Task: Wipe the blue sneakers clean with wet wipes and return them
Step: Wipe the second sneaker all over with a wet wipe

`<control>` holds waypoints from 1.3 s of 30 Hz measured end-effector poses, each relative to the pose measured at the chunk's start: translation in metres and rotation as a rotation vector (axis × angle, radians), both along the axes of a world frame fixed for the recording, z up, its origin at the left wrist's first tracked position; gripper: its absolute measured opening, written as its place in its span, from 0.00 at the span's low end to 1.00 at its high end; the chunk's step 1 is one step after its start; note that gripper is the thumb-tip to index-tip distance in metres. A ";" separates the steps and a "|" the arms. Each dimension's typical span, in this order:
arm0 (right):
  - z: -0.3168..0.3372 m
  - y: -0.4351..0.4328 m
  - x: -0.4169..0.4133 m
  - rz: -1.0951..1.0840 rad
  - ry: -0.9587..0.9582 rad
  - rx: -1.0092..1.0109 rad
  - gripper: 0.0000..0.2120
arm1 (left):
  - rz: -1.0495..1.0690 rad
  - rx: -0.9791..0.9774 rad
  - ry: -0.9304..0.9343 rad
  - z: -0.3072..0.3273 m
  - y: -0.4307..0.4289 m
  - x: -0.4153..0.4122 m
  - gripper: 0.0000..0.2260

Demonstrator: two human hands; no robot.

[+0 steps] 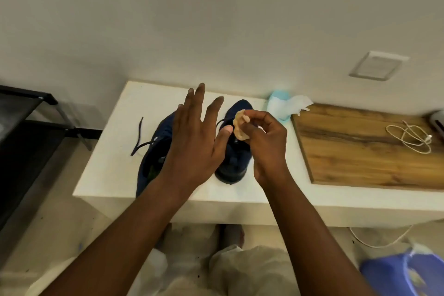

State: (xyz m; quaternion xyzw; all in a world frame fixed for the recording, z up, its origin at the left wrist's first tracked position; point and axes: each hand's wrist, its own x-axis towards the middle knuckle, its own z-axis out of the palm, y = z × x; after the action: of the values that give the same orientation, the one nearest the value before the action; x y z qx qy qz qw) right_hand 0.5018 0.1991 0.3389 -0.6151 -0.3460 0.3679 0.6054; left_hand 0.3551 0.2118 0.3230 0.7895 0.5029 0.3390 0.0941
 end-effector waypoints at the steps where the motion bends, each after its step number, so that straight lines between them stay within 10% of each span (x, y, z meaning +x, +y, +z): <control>1: 0.001 0.001 0.015 -0.038 0.004 0.008 0.07 | -0.022 -0.001 -0.003 0.004 0.002 0.011 0.25; 23: -0.070 0.028 0.210 -0.173 0.024 -0.277 0.10 | -0.257 0.020 0.502 -0.050 0.055 0.172 0.27; 32: -0.095 0.058 0.233 -0.074 -0.537 -0.446 0.09 | -0.231 -0.014 0.575 -0.051 0.071 0.182 0.25; 39: -0.085 0.066 0.253 -0.192 -0.322 -0.380 0.09 | -0.203 0.045 0.594 -0.045 0.086 0.181 0.26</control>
State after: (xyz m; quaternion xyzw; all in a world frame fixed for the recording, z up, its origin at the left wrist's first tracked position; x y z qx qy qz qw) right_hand 0.7550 0.2648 0.2537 -0.7983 -0.3029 0.2646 0.4484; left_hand 0.5363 0.2974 0.2778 0.9020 0.4193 0.0937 -0.0411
